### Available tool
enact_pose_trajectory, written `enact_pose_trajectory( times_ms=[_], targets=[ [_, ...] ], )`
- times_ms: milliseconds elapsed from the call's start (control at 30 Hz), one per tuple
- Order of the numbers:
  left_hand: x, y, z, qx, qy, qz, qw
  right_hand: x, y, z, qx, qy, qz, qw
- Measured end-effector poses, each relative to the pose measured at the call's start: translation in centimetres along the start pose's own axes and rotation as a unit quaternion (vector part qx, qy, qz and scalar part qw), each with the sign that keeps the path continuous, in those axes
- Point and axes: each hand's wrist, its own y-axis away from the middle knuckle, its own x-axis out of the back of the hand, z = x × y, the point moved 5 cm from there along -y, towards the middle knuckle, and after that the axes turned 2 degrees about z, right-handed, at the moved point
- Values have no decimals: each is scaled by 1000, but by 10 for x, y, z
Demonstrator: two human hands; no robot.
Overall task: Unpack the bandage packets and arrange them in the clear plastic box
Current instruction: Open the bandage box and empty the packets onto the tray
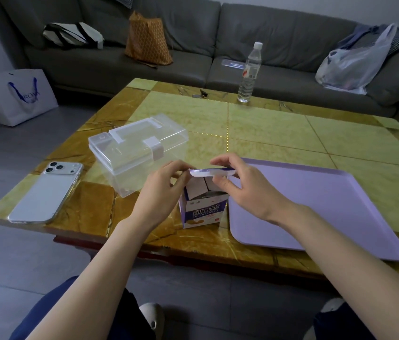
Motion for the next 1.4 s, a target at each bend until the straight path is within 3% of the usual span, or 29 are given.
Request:
enact_pose_trajectory(
  times_ms=[167, 267, 367, 600, 733, 900, 1100, 1233, 1267, 1400],
  targets=[
    [1, -10, -3, 10, 8, 58, 998, 6, 6, 13, -34, 46, 118, 991],
    [1, -12, -9, 63, 23, 93, 993, -6, 4, 19, -80, 102, 62, 990],
    [1, -11, -6, 47, -17, 103, 993, -10, -2, 17, -73, 118, 53, 989],
    [-14, 3, 5, 26, -73, -66, 995, 2, -10, 10, -56, 91, 102, 989],
    [-13, 5, 8, 5, -50, -78, 996, 9, -12, 21, -83, 110, 143, 980],
    [1, 3, 6, 77, 72, -7, 994, 10, -17, 8, -2, 311, 143, 940],
    [-8, 7, -8, 65, -60, -38, 995, 2, -27, -11, 46, 448, 65, 891],
    [-8, 5, -10, 101, -63, -15, 993, -1, -26, -21, 66, 529, 44, 845],
    [-9, 4, -10, 108, -56, -8, 993, -3, -26, -22, 70, 523, 33, 849],
    [-12, 5, -15, 182, -13, 21, 983, -8, -30, -12, 8, 386, -35, 922]
  ],
)
